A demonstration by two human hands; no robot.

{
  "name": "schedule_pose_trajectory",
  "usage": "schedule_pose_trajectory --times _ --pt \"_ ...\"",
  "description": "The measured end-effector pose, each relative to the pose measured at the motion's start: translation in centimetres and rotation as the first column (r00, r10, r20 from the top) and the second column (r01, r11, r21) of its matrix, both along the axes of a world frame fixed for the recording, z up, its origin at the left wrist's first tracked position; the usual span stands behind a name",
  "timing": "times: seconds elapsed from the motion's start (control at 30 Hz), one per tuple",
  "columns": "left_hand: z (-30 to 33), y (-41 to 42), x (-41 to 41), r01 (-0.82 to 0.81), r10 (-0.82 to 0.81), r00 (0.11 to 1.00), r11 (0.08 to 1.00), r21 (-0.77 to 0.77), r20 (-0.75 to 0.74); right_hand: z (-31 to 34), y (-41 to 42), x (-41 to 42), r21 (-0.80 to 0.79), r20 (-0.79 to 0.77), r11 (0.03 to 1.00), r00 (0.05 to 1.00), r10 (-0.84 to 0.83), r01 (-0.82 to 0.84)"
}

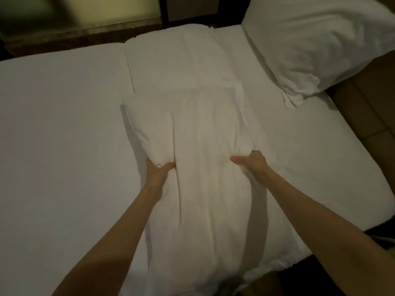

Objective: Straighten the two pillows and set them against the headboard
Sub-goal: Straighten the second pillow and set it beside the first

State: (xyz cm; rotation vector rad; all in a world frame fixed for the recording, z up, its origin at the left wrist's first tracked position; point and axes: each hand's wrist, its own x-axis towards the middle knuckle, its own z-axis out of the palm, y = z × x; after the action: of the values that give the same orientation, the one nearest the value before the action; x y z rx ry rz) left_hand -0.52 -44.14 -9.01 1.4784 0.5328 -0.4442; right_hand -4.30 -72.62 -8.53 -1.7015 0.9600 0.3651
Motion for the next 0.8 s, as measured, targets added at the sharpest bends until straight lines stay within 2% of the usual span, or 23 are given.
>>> schedule_pose_trajectory --times 0.23,0.37,0.6,0.8 --pt "6.0 -2.5 -1.4 -0.022 0.018 0.997 0.998 0.053 0.075 6.8 -3.8 -2.7 -0.055 0.244 0.992 0.965 -0.099 0.115" --pt "9.1 -8.1 -2.3 0.015 -0.016 0.995 1.000 0.015 0.102 11.4 -9.8 -5.2 -0.121 0.351 0.982 0.931 -0.096 0.147" --pt "12.9 -22.2 -5.6 0.022 -0.009 0.984 0.997 -0.072 0.180 18.8 -23.5 -9.3 -0.219 0.517 0.966 0.856 -0.004 0.137" --pt "13.8 -33.8 -8.9 -0.002 0.029 0.980 0.991 -0.131 0.199 24.1 -34.3 -11.8 -0.414 0.552 0.903 0.820 0.148 0.116"
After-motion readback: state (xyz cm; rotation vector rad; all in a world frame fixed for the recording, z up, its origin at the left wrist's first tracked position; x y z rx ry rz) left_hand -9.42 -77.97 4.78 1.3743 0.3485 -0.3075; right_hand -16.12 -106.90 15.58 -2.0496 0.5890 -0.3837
